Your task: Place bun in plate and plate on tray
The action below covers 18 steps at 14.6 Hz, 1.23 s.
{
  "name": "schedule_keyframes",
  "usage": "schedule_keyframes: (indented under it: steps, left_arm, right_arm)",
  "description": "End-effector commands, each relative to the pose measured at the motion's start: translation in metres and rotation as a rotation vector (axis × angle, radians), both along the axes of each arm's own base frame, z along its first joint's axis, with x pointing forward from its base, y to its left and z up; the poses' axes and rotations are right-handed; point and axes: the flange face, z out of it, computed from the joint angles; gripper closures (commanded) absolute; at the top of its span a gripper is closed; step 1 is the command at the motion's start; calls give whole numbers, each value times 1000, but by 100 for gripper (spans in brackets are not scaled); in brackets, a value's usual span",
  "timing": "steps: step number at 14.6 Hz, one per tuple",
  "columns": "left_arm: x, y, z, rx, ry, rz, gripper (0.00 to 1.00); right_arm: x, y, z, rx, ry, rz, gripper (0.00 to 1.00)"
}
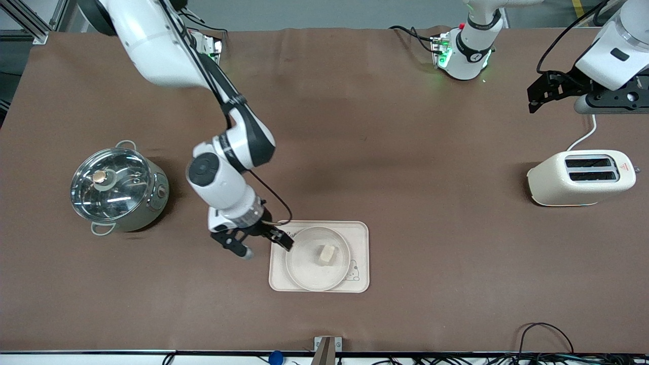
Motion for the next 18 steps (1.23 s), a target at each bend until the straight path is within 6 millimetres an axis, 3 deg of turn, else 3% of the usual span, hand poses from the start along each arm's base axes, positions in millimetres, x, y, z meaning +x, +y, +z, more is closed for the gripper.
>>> schedule_keyframes:
  steps: [1,5,11,14,16,18]
  left_arm:
    - [-1,1,5,-6,-9,-12,0]
    - [-1,1,6,-6,-12,-14,0]
    - [-2,1,12,-8,-23,-14,0]
    - [0,1,18,-10,-36,-18,0]
    - [2,1,20,-12,-39,-16,0]
    - [3,1,20,-12,-39,-16,0]
  right_arm:
    - [-25,-61,74,-58,60,64,0]
    - [-45,-156,168,-223,85,168,0]
    - [-84,-277,252,-276,104,371,0]
    - [-111,-312,288,-301,97,418,0]
    - [-116,-327,288,-306,112,443,0]
    - [-118,-329,287,-304,125,456,0]
